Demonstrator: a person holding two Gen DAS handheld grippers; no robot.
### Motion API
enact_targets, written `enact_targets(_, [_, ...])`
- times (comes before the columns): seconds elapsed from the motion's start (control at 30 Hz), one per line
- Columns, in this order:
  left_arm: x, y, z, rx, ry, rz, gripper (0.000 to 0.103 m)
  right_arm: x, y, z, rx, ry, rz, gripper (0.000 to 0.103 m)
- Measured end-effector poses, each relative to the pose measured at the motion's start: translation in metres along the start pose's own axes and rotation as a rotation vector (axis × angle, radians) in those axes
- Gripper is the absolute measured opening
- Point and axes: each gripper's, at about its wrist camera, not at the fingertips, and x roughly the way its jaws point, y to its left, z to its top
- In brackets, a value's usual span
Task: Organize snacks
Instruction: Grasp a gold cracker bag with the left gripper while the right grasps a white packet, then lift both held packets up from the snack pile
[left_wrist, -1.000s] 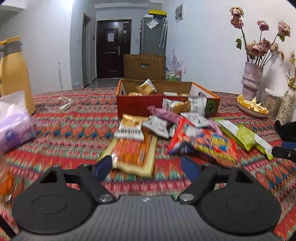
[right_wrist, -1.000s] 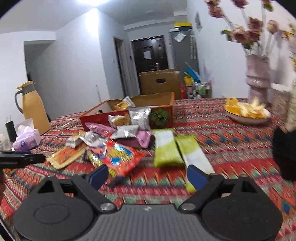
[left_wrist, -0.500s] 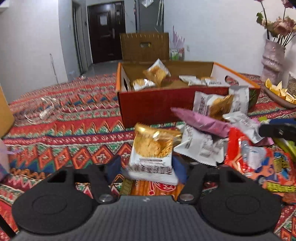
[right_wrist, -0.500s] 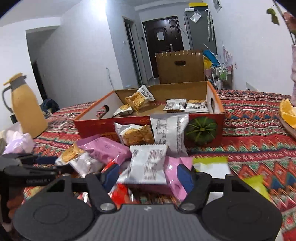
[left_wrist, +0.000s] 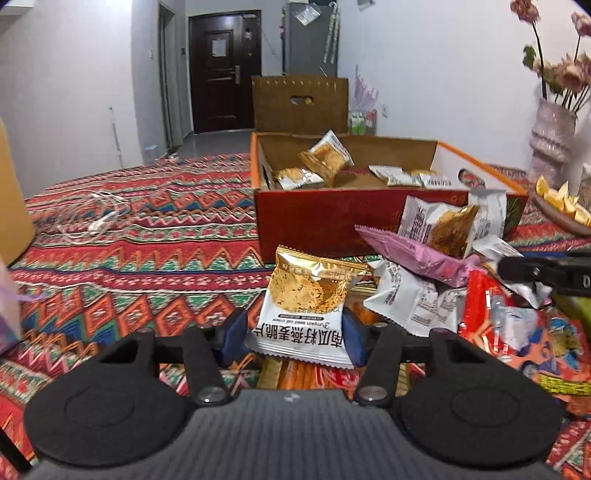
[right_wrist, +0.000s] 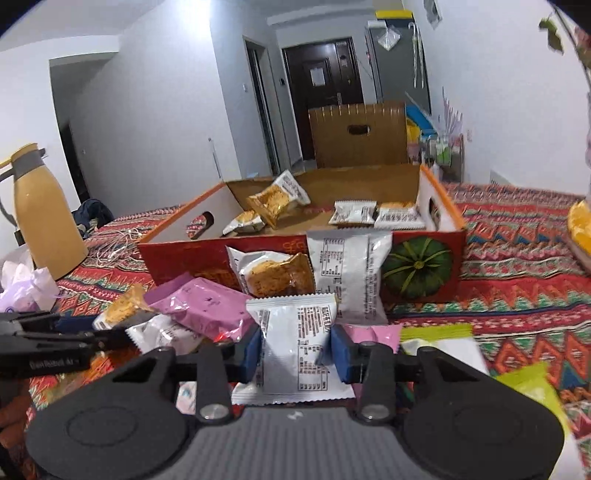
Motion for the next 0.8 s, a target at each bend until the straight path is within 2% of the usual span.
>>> enact_targets(0.2, [-0.069, -0.005, -0.018, -0.066, -0.048, 0.019, 0.055, -0.075, 0.004, -0.022, -0.019, -0.059, -0.024, 0.039])
enact_targets(0.33, [-0.122, -0.02, -0.043, -0.132, -0.062, -0.006, 0.055, -0.125, 0.01, -0.051, -0.04, -0.066, -0.037, 0.039])
enact_targets(0.43, [-0.15, -0.033, -0.063, -0.166, -0.04, -0.046, 0.055, -0.156, 0.012, -0.077, -0.047, -0.046, -0.057, 0.039])
enact_targets(0.53, [-0.171, -0.048, -0.084, -0.155, 0.001, -0.095, 0.055, -0.181, 0.012, -0.102, -0.025, -0.02, -0.064, 0.039])
enact_targets(0.63, [-0.188, -0.059, -0.099, -0.148, 0.021, -0.092, 0.055, -0.204, 0.012, -0.123, -0.004, -0.003, -0.064, 0.039])
enact_targets(0.8, [-0.218, -0.068, -0.114, -0.14, -0.005, -0.098, 0.055, -0.236, 0.014, -0.145, 0.013, -0.02, -0.076, 0.039])
